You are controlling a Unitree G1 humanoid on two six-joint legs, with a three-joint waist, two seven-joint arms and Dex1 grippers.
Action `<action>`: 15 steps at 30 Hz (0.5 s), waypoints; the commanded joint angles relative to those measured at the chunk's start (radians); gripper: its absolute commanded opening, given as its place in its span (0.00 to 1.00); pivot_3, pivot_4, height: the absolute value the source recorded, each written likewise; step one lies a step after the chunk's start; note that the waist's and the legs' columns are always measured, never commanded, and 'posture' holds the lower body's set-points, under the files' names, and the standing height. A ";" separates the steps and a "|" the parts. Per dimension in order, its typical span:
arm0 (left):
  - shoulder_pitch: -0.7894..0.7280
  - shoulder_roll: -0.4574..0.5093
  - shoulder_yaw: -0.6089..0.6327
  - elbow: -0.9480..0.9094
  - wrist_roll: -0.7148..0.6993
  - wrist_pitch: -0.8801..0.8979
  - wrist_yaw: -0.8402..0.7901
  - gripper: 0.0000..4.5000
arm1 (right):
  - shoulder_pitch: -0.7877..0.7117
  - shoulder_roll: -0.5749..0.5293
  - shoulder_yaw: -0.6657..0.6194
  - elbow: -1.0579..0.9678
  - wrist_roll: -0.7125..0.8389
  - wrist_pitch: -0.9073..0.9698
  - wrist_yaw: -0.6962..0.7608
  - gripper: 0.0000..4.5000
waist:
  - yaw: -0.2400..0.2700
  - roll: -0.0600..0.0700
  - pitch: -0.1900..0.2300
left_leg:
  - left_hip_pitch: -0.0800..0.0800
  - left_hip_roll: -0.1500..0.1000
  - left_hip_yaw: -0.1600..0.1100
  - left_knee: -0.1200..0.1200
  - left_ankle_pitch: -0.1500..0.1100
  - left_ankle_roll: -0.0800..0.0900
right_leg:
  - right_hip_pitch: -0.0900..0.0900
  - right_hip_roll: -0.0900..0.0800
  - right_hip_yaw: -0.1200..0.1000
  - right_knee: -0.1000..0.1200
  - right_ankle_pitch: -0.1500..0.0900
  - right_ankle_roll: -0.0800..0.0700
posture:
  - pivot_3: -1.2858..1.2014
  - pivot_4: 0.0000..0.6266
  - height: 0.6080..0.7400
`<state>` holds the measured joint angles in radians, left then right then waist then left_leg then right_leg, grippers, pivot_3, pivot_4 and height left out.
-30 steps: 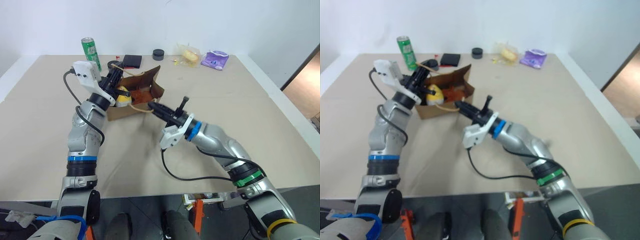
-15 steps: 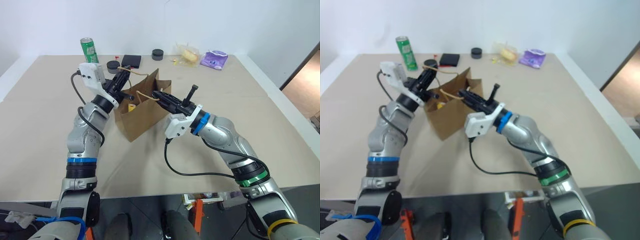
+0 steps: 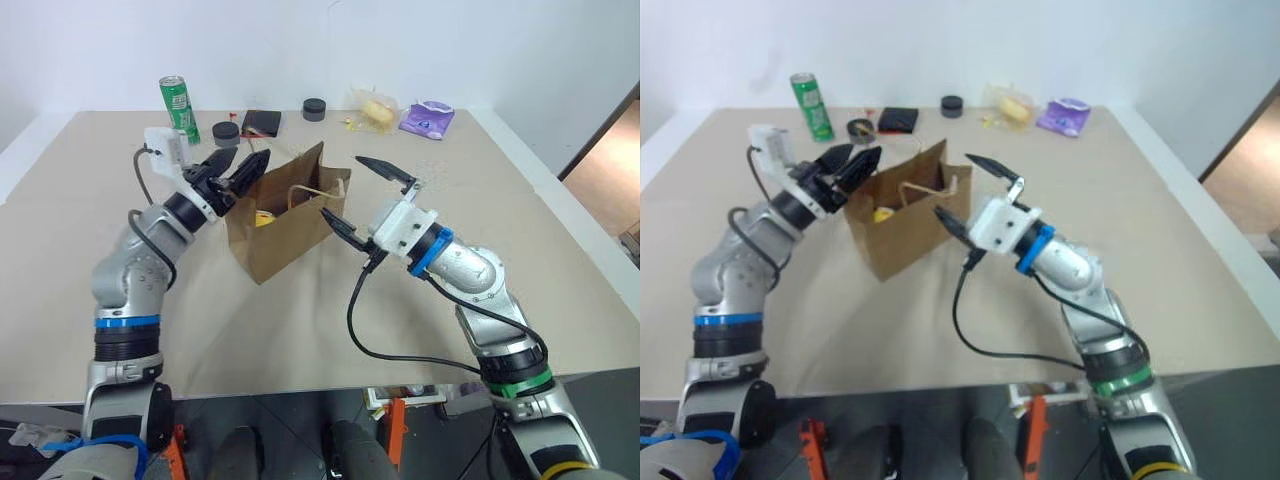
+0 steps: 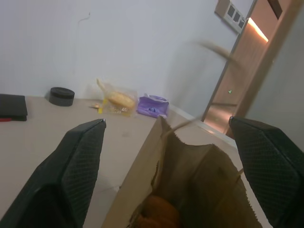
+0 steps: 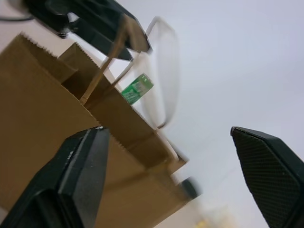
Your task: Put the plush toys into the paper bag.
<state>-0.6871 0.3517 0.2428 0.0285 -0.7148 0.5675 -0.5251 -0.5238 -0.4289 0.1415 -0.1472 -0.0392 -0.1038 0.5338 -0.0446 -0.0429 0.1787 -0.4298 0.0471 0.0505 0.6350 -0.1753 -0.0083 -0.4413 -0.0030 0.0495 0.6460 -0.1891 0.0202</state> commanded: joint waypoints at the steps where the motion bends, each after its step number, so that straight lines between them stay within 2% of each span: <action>1: -0.004 0.066 0.033 -0.052 -0.134 0.151 -0.075 0.98 | 0.040 0.038 -0.050 -0.119 0.189 0.232 0.031 1.00 | 0.000 0.000 0.000 | 0.000 0.000 0.000 0.000 0.000 0.000 | 0.000 0.000 0.000 0.000 0.000 0.000 | 0.52 0.24 1.00; 2: 0.002 0.085 0.039 -0.054 -0.170 0.197 -0.094 0.98 | 0.052 0.048 -0.052 -0.127 0.210 0.272 0.027 1.00 | 0.000 0.000 0.000 | 0.000 0.000 0.000 0.000 0.000 0.000 | 0.000 0.000 0.000 0.000 0.000 0.000 | 0.52 0.24 1.00; 3: 0.012 0.112 0.041 -0.054 -0.196 0.234 -0.125 1.00 | 0.064 0.056 -0.042 -0.134 0.230 0.338 0.030 0.95 | 0.000 0.000 0.000 | 0.000 0.000 0.000 0.000 0.000 0.000 | 0.000 0.000 0.000 0.000 0.000 0.000 | 0.52 0.24 1.00; 4: 0.019 0.132 0.043 -0.056 -0.215 0.261 -0.146 1.00 | 0.072 0.060 -0.034 -0.142 0.243 0.388 0.031 0.89 | -0.002 0.000 0.000 | 0.000 0.000 0.000 0.000 0.000 0.000 | 0.000 0.000 0.000 0.000 -0.001 -0.002 | 0.52 0.24 1.00; 5: 0.026 0.151 0.043 -0.057 -0.230 0.282 -0.166 1.00 | 0.074 0.064 -0.023 -0.152 0.248 0.417 0.033 0.76 | -0.002 0.000 0.000 | 0.000 0.000 0.000 0.000 0.000 0.000 | 0.000 0.000 0.000 0.000 -0.002 -0.004 | 0.52 0.24 1.00; 6: 0.034 0.177 0.046 -0.055 -0.239 0.296 -0.194 1.00 | 0.074 0.079 -0.013 -0.168 0.284 0.502 0.030 0.72 | -0.003 0.000 0.000 | 0.000 0.000 0.000 0.000 0.000 0.000 | 0.000 0.000 0.000 0.000 -0.002 -0.004 | 0.52 0.24 1.00; 7: 0.041 0.208 0.042 -0.043 -0.216 0.278 -0.222 1.00 | 0.065 0.093 0.010 -0.171 0.282 0.538 0.024 0.56 | -0.003 0.000 0.000 | 0.000 0.001 0.001 0.000 0.000 0.000 | -0.001 0.000 0.000 0.001 -0.002 -0.005 | 0.52 0.24 1.00; 8: 0.049 0.235 0.035 -0.029 -0.172 0.230 -0.251 1.00 | 0.054 0.114 0.022 -0.172 0.299 0.588 0.018 0.48 | -0.004 0.000 0.000 | 0.000 0.001 0.001 0.000 0.000 0.000 | -0.001 0.000 0.000 0.001 -0.002 -0.005 | 0.52 0.24 1.00; 9: 0.056 0.253 0.028 -0.016 -0.132 0.180 -0.277 1.00 | 0.043 0.132 0.029 -0.172 0.311 0.622 0.015 0.32 | -0.005 0.000 0.000 | 0.001 0.002 0.001 0.000 0.000 0.000 | -0.001 0.001 0.000 0.001 -0.002 -0.007 | 0.52 0.24 1.00; 11: 0.059 0.279 0.024 0.014 -0.087 0.127 -0.311 1.00 | 0.014 0.159 0.043 -0.158 0.307 0.645 0.009 0.11 | -0.003 0.000 0.000 | 0.001 0.003 0.000 0.000 0.000 0.000 | -0.001 0.003 -0.001 0.001 -0.002 -0.009 | 0.52 0.24 1.00; 13: 0.052 0.303 0.026 0.042 -0.065 0.099 -0.346 1.00 | -0.030 0.191 0.062 -0.114 0.304 0.655 0.012 0.02 | -0.002 0.000 0.000 | 0.001 0.003 -0.001 0.000 0.000 0.000 | -0.001 0.003 -0.002 0.002 -0.003 -0.010 | 0.52 0.24 1.00; 15: 0.059 0.327 0.005 0.054 -0.036 0.073 -0.400 1.00 | -0.088 0.231 0.076 -0.049 0.306 0.660 0.018 0.02 | -0.003 0.000 0.000 | 0.001 0.003 -0.001 0.000 0.000 0.000 | -0.001 0.003 -0.002 0.002 -0.003 -0.009 | 0.52 0.24 1.00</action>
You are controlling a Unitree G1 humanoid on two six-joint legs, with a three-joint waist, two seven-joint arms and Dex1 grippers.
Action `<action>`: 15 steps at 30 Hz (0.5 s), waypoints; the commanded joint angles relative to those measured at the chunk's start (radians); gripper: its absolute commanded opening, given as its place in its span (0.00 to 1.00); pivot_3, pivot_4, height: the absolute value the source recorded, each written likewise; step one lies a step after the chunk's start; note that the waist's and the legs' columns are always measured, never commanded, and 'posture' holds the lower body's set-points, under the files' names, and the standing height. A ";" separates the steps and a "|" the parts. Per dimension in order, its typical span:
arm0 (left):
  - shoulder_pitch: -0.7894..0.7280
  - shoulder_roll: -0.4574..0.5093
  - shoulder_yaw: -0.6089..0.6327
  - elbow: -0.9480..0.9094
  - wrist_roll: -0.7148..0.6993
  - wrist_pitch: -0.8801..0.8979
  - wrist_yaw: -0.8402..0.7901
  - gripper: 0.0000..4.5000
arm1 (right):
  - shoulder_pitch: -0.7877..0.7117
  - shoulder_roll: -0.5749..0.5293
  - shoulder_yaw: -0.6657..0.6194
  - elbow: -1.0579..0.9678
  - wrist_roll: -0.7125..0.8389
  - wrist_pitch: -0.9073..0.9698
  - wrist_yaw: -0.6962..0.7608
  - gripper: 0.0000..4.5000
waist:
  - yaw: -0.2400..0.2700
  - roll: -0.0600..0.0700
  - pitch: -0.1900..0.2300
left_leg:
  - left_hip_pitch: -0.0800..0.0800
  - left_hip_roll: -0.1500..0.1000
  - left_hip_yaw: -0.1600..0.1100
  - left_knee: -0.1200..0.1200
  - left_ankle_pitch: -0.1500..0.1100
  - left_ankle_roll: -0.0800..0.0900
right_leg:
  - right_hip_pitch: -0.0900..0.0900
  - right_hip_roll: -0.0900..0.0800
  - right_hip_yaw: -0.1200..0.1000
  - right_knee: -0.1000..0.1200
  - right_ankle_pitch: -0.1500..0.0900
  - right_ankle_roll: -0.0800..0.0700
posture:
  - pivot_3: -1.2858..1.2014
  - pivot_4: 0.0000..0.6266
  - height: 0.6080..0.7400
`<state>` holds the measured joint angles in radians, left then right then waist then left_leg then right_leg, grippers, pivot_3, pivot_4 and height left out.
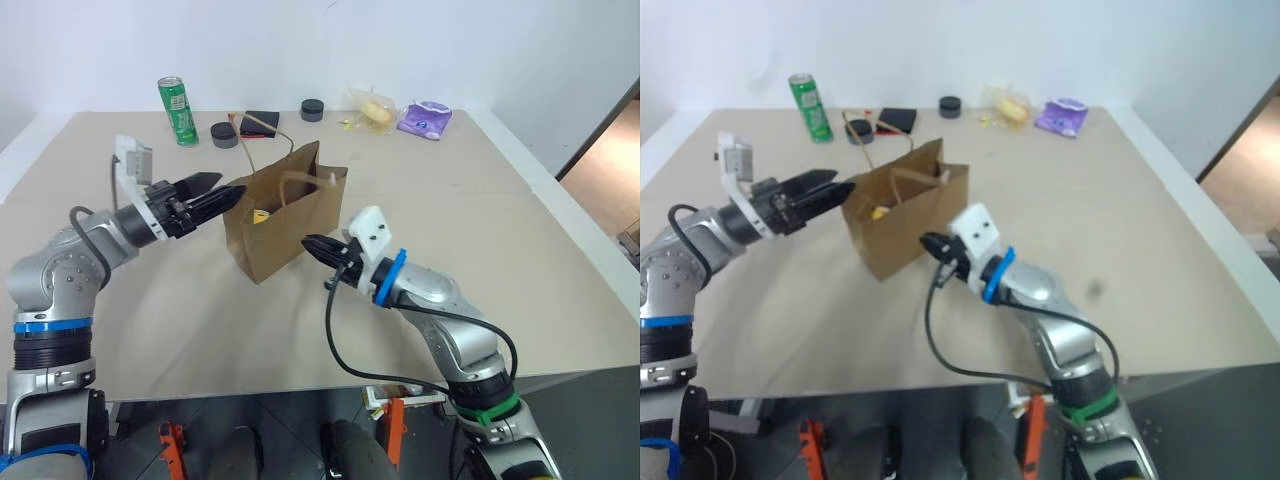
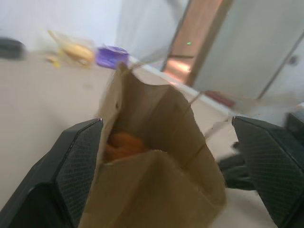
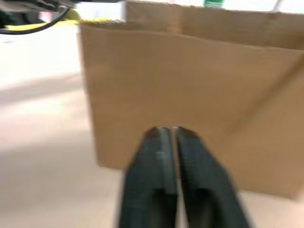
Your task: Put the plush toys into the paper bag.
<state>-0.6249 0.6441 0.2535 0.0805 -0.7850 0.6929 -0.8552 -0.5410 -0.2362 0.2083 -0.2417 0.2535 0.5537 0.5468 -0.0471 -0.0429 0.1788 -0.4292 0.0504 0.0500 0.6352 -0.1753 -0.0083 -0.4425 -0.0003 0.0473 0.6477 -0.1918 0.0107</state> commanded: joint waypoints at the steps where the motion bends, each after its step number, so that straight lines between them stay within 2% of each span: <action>1: 0.005 0.041 -0.018 -0.001 0.041 -0.054 -0.094 1.00 | -0.097 0.055 0.014 0.079 0.008 -0.003 0.005 0.02 | 0.000 0.000 0.000 | 0.000 0.000 0.000 0.000 0.000 0.000 | 0.000 0.000 0.000 0.000 0.000 0.000 | 0.52 0.24 1.00; 7: 0.073 0.043 -0.070 -0.037 0.085 -0.077 -0.158 1.00 | -0.199 0.123 0.030 0.255 -0.028 -0.067 0.008 0.02 | 0.001 0.000 0.000 | -0.002 -0.001 0.000 0.000 -0.001 -0.001 | -0.001 -0.002 0.000 -0.001 -0.002 0.001 | 0.52 0.24 1.00; 15: 0.101 -0.005 -0.126 0.022 0.231 -0.238 -0.130 1.00 | -0.255 0.166 0.018 0.346 -0.042 -0.104 0.017 0.02 | 0.001 0.000 0.000 | -0.003 0.000 0.000 0.000 -0.002 -0.002 | -0.002 -0.001 0.000 0.000 -0.002 0.002 | 0.52 0.24 1.00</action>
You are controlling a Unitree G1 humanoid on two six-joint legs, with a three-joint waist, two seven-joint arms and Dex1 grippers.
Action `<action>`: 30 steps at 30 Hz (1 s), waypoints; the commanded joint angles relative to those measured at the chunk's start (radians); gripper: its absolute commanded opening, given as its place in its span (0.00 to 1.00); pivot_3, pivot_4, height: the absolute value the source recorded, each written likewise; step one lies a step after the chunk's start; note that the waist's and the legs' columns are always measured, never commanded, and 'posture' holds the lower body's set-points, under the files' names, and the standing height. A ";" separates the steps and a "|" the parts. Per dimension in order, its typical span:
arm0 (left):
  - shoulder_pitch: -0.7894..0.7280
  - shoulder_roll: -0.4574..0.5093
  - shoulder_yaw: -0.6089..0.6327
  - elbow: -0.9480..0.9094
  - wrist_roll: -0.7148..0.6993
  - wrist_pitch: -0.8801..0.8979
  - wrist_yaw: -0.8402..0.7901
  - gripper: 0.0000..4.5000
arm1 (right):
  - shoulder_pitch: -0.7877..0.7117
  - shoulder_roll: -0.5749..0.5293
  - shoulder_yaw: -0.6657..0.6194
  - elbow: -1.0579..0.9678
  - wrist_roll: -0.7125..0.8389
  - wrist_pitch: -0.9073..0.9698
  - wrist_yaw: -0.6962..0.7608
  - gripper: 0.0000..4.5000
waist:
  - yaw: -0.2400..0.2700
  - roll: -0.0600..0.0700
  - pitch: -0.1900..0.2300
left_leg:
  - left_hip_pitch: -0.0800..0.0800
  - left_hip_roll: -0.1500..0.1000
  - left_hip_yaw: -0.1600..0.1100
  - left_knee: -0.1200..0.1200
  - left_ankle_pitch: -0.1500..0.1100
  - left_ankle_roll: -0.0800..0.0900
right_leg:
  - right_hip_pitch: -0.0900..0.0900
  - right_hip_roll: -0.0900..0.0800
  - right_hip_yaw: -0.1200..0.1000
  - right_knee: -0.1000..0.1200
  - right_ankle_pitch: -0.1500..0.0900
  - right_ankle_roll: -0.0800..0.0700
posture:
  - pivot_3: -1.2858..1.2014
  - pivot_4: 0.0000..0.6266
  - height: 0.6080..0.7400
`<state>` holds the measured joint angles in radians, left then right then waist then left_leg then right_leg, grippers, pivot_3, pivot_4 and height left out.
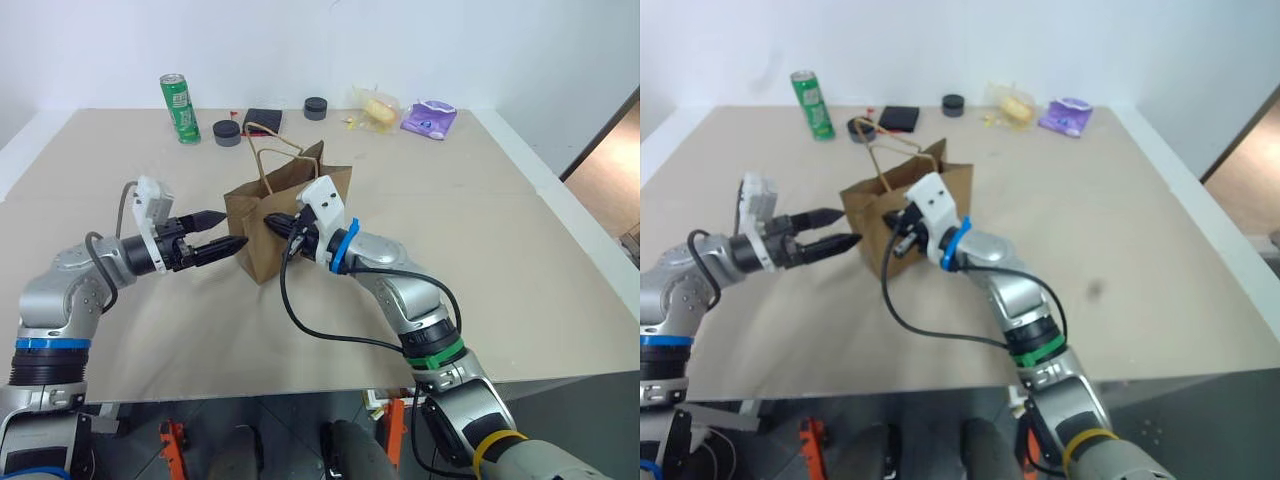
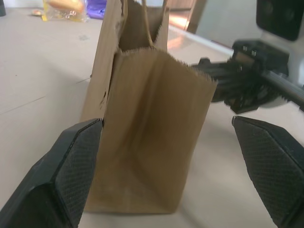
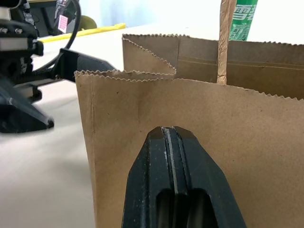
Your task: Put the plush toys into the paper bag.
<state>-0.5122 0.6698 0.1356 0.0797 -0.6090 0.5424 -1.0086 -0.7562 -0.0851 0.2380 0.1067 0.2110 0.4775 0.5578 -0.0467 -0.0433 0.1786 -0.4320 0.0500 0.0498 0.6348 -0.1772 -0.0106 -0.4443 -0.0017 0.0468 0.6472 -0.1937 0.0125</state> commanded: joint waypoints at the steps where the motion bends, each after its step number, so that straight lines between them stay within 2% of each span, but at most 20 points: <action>1: -0.017 -0.043 -0.013 0.034 0.069 -0.104 0.030 1.00 | -0.045 0.017 -0.014 0.001 0.001 -0.029 0.007 0.02 | 0.000 0.000 0.000 | 0.000 0.000 0.000 0.000 0.000 0.000 | 0.000 0.000 0.000 0.000 0.000 0.000 | 0.52 0.24 1.00; 9: -0.094 -0.162 -0.051 0.174 0.168 -0.243 0.097 1.00 | -0.064 0.028 -0.020 0.009 0.005 -0.030 0.016 0.02 | 0.002 0.000 0.000 | 0.000 0.000 0.000 0.000 0.000 0.000 | 0.000 0.000 0.000 0.000 0.002 0.003 | 0.52 0.24 1.00; 17: -0.111 -0.243 -0.044 0.182 0.174 -0.248 0.149 1.00 | -0.050 0.025 -0.014 -0.017 0.003 -0.022 0.017 0.02 | 0.000 0.000 0.000 | 0.000 0.000 0.000 0.000 0.000 0.000 | 0.000 0.001 0.000 0.000 0.003 0.004 | 0.52 0.24 1.00; 20: -0.108 -0.251 -0.042 0.172 0.163 -0.220 0.154 0.85 | -0.051 0.024 -0.013 -0.023 0.003 -0.019 0.017 0.00 | 0.000 0.000 0.000 | 0.000 0.000 0.000 0.000 0.000 0.000 | 0.000 0.001 0.000 0.000 0.003 0.004 | 0.52 0.24 1.00; 23: -0.104 -0.253 -0.040 0.162 0.158 -0.203 0.154 0.55 | -0.049 0.022 -0.013 -0.030 0.004 -0.016 0.017 0.00 | 0.000 0.000 0.000 | 0.000 0.000 0.000 0.000 0.000 0.000 | 0.000 0.001 0.000 0.000 0.003 0.004 | 0.52 0.24 1.00; 24: -0.103 -0.254 -0.039 0.160 0.158 -0.203 0.155 0.49 | -0.047 0.020 -0.014 -0.037 0.005 -0.013 0.018 0.00 | 0.000 0.000 0.000 | 0.000 0.000 0.000 0.000 0.000 0.000 | 0.000 0.001 0.000 0.000 0.003 0.004 | 0.52 0.24 1.00; 28: -0.106 -0.258 -0.029 0.164 0.147 -0.204 0.155 0.08 | -0.036 0.012 -0.031 -0.074 0.029 0.011 0.023 0.00 | 0.000 0.000 0.000 | 0.000 0.000 0.000 0.000 0.000 0.000 | 0.000 0.001 0.000 0.000 0.003 0.004 | 0.52 0.24 1.00; 29: -0.110 -0.260 -0.024 0.169 0.141 -0.203 0.153 0.02 | -0.025 -0.004 -0.056 -0.112 0.060 0.040 0.034 0.00 | 0.000 0.000 0.000 | 0.000 0.000 0.000 0.000 0.000 0.000 | 0.000 0.001 0.000 0.000 0.003 0.004 | 0.52 0.24 1.00; 30: -0.113 -0.260 -0.021 0.172 0.137 -0.202 0.152 0.02 | -0.017 -0.016 -0.074 -0.140 0.082 0.061 0.043 0.00 | 0.000 0.000 0.000 | 0.000 0.000 0.000 0.000 0.000 0.000 | 0.000 0.001 0.000 0.000 0.003 0.004 | 0.52 0.24 1.00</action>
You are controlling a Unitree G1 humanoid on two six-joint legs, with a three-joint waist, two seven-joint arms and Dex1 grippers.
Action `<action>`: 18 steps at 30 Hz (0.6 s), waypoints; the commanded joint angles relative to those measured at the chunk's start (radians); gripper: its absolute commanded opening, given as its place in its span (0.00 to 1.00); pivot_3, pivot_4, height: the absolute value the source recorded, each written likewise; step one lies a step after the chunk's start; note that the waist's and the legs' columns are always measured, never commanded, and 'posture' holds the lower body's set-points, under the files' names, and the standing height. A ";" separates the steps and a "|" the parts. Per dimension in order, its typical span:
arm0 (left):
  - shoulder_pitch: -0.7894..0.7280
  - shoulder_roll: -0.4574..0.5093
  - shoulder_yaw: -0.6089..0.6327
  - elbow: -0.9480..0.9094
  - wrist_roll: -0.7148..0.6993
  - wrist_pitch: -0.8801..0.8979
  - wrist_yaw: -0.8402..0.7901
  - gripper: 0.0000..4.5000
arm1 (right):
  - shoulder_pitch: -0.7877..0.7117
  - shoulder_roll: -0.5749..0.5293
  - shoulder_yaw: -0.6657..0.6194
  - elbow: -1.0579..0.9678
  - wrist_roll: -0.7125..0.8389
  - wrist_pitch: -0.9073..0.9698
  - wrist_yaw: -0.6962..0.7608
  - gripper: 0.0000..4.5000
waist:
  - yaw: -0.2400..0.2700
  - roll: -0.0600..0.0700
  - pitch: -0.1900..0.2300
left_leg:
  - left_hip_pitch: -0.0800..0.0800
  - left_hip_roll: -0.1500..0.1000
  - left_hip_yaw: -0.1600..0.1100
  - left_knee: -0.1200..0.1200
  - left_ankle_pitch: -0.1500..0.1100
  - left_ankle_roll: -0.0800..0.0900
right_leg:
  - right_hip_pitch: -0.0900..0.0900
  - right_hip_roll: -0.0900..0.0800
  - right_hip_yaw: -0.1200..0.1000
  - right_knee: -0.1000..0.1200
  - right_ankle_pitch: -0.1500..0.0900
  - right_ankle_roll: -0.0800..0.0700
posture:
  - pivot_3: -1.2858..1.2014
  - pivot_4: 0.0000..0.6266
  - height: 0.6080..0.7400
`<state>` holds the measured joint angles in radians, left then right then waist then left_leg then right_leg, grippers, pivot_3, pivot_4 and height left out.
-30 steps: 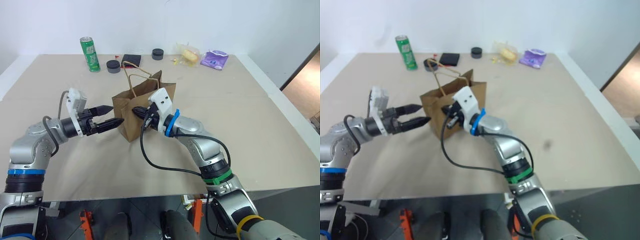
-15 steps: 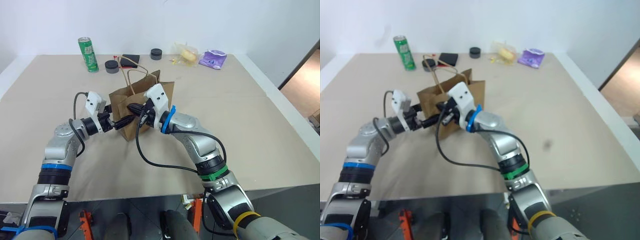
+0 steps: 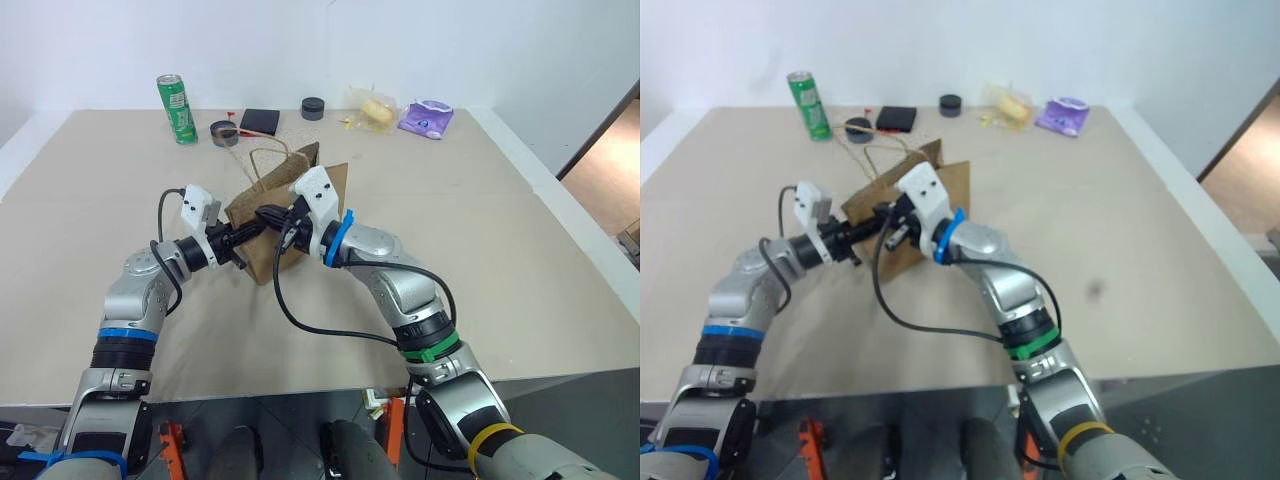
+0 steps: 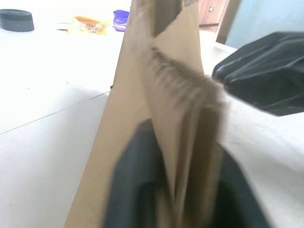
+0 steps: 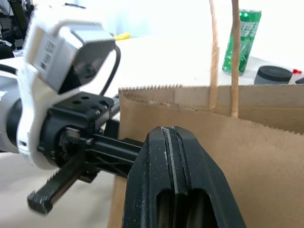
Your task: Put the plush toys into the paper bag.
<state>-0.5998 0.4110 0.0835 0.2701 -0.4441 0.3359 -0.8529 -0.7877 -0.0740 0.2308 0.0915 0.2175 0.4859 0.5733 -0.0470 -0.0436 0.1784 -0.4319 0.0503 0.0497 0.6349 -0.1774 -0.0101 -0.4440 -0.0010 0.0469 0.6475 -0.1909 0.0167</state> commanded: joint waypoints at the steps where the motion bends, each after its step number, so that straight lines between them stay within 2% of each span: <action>1: -0.029 0.000 0.035 -0.016 -0.034 0.006 -0.012 0.02 | 0.030 -0.056 -0.103 -0.176 0.127 0.102 0.050 0.00 | 0.000 0.000 0.000 | 0.000 0.000 0.000 0.000 0.000 0.000 | 0.000 0.000 0.000 0.000 0.000 0.000 | 0.52 0.24 1.00; 4: -0.025 0.018 0.037 -0.048 -0.082 0.042 -0.076 0.02 | 0.069 -0.186 -0.242 -0.321 0.318 0.280 0.126 0.00 | 0.011 0.000 0.000 | -0.001 -0.001 -0.001 0.000 0.000 0.000 | 0.000 -0.001 -0.001 0.000 -0.001 0.001 | 0.52 0.24 1.00; 7: -0.018 0.069 0.009 -0.074 -0.095 0.062 -0.180 0.00 | 0.088 -0.396 -0.387 -0.406 0.520 0.432 0.260 0.19 | 0.012 0.000 0.000 | -0.003 -0.004 -0.001 0.001 0.000 0.000 | 0.000 -0.004 -0.001 -0.001 -0.001 0.003 | 0.52 0.24 1.00; 9: -0.013 0.105 -0.011 -0.096 -0.111 0.089 -0.259 0.00 | 0.102 -0.562 -0.475 -0.415 0.620 0.489 0.384 0.36 | 0.012 0.001 0.001 | -0.003 -0.004 -0.001 0.001 -0.001 0.001 | 0.000 -0.005 -0.001 -0.002 -0.002 0.003 | 0.52 0.24 1.00; 12: 0.010 0.168 -0.049 -0.142 -0.132 0.136 -0.383 0.00 | 0.093 -0.776 -0.548 -0.298 0.655 0.503 0.534 0.67 | 0.012 0.003 0.002 | -0.002 -0.004 -0.001 0.000 -0.002 0.003 | 0.000 -0.005 -0.001 -0.002 -0.006 -0.001 | 0.52 0.24 1.00; 15: 0.033 0.228 -0.083 -0.178 -0.147 0.175 -0.492 0.00 | 0.089 -0.911 -0.556 -0.217 0.663 0.486 0.655 0.95 | 0.005 0.003 0.002 | 0.001 -0.003 0.001 0.000 -0.004 0.005 | 0.001 -0.004 -0.001 -0.002 -0.008 -0.005 | 0.52 0.24 1.00; 18: 0.047 0.259 -0.121 -0.173 -0.114 0.146 -0.556 0.00 | 0.109 -0.989 -0.516 -0.193 0.620 0.435 0.742 0.98 | -0.001 0.004 0.002 | 0.003 -0.001 0.001 -0.001 -0.004 0.005 | 0.001 -0.001 0.000 -0.001 -0.009 -0.007 | 0.52 0.24 1.00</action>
<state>-0.5607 0.6449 -0.0194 0.1136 -0.5709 0.5011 -1.3582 -0.6744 -1.0198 -0.2992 -0.1080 0.8541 0.9640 1.2494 -0.0479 -0.0394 0.1808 -0.4288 0.0489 0.0500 0.6336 -0.1818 -0.0054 -0.4426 -0.0016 0.0469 0.6471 -0.1999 0.0098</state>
